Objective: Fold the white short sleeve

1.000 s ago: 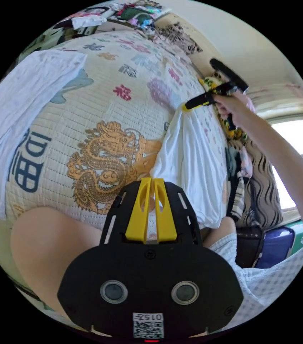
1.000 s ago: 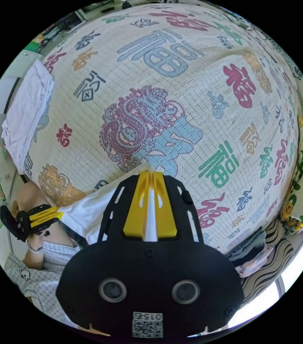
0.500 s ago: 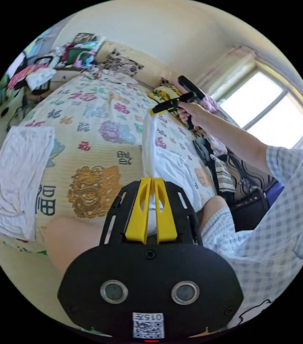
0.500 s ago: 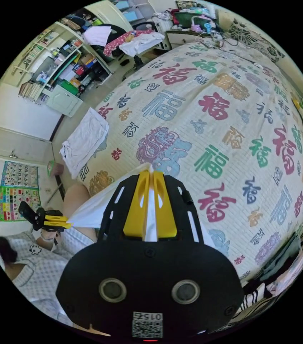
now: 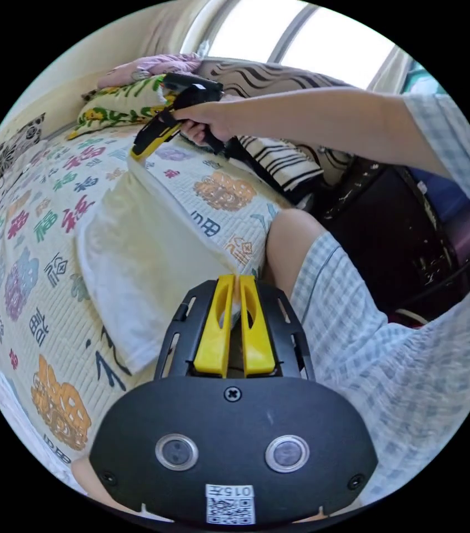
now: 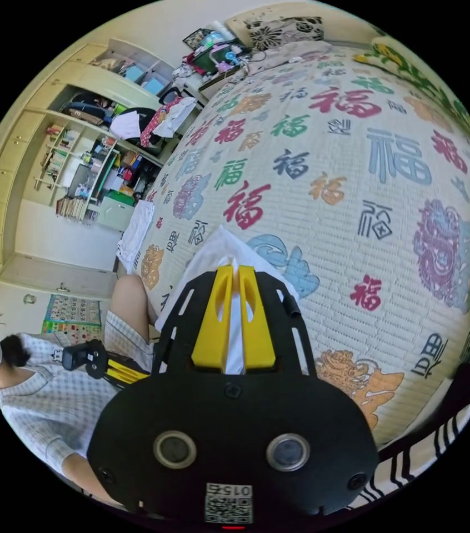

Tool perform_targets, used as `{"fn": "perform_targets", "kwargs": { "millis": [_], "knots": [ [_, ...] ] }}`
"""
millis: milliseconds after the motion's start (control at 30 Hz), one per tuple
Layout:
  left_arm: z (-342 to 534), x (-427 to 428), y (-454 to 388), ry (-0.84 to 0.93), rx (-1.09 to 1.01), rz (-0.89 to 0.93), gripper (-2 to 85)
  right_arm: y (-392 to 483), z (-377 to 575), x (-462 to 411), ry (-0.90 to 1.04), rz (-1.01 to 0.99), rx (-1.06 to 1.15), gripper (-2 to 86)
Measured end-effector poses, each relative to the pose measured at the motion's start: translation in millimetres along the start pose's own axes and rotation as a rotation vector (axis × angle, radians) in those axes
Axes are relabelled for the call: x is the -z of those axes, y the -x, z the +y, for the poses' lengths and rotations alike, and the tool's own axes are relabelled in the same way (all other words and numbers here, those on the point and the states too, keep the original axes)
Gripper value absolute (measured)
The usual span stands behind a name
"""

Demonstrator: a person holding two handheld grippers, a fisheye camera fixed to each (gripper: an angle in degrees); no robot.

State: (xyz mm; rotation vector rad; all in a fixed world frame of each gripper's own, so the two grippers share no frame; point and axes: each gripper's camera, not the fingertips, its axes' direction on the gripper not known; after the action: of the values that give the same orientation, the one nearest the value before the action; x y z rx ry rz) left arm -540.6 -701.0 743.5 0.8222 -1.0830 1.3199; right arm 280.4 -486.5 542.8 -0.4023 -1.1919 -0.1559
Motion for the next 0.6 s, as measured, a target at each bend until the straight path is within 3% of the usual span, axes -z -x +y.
{"fn": "perform_targets", "kwargs": {
  "millis": [267,400,500,600],
  "knots": [
    [-41,-100,-15,0.142,-0.056,0.004,3.5,-64,56,37,0.011,-0.039,-0.111,5.3],
    [-56,-137,-4,0.186,-0.057,0.125,7.0,-84,94,80,-0.062,0.005,-0.227,7.1],
    [-64,-123,14,0.088,-0.038,0.216,6.9,-79,123,118,-0.158,0.035,-0.247,7.5],
    [-65,-98,50,-0.021,0.048,0.138,6.6,-62,146,145,-0.204,0.035,-0.194,6.8]
  ]
}}
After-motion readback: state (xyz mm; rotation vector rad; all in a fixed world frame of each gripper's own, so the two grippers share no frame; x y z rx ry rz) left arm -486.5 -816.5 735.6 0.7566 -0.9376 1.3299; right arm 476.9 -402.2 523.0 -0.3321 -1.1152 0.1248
